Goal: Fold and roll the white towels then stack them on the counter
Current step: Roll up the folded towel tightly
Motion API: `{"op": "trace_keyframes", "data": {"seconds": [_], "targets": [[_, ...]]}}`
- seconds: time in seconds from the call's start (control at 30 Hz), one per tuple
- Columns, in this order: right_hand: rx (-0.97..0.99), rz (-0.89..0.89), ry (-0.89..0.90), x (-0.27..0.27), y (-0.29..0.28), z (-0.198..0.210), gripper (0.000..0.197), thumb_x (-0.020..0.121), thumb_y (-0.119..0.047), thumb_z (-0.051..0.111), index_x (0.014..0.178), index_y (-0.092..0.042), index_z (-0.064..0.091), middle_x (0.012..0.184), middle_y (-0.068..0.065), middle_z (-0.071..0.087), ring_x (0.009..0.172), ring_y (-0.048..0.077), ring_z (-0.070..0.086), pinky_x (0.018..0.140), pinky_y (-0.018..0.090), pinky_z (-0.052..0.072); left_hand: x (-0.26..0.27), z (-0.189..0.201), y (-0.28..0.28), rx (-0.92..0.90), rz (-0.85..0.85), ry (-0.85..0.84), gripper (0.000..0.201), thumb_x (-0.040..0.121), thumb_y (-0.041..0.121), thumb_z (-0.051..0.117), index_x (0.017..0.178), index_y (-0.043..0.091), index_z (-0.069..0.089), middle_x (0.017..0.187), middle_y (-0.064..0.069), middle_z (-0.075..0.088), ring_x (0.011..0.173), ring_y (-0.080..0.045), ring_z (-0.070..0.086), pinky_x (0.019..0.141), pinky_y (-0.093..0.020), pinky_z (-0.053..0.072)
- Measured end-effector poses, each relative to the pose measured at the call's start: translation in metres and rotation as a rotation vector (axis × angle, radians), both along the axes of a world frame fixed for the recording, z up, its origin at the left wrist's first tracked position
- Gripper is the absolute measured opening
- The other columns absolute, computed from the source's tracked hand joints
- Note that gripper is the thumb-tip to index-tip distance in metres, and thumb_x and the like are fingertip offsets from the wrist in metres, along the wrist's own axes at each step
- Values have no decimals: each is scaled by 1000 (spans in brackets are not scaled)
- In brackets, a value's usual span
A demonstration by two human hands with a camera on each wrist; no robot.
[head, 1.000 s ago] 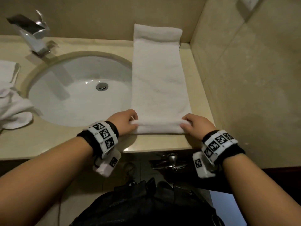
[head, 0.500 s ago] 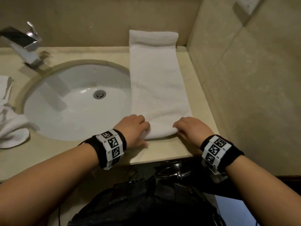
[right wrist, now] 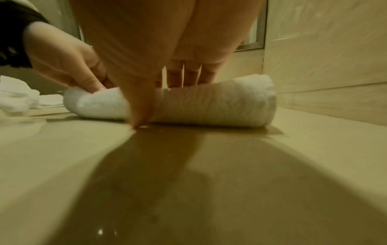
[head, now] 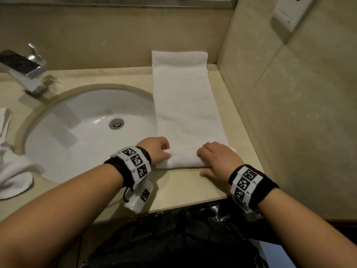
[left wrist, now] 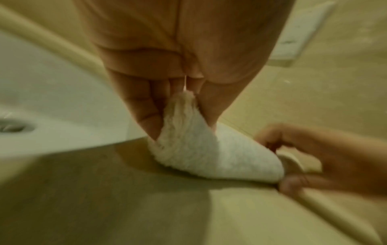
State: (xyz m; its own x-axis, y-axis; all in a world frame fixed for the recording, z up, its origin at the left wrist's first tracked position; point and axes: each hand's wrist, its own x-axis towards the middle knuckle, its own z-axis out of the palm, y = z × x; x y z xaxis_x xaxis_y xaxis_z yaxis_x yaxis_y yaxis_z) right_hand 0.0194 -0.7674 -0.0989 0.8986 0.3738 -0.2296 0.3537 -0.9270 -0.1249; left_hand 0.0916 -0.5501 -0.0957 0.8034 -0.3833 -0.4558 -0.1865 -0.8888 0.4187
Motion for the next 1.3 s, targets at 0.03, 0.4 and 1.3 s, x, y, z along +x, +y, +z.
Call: {"op": "trace_keyframes", "data": {"seconds": [0.03, 0.4, 1.3], "targets": [[-20, -12, -4, 1, 1, -1, 38, 83, -32, 58, 116, -14, 52, 116, 6, 55, 102, 26, 50, 85, 35, 39, -1, 1, -2, 29, -34, -58, 28, 87, 31, 55, 112, 17, 56, 118, -7, 56, 104, -25, 55, 84, -29, 41], [112, -280, 371, 48, 2, 23, 35, 90, -26, 50, 122, -13, 53, 121, 9, 59, 109, 25, 54, 82, 26, 37, -10, 9, -12, 141, -434, -338, 35, 90, 22, 46, 125, 19, 47, 122, -6, 56, 108, -26, 53, 90, -34, 42], [142, -259, -16, 25, 1, 3, 29, 90, -25, 51, 116, -13, 56, 114, 9, 59, 106, 27, 52, 83, 30, 33, 26, 12, -19, 119, -423, -171, 42, 86, 28, 53, 126, 18, 48, 125, -8, 56, 113, -28, 53, 95, -36, 44]]}}
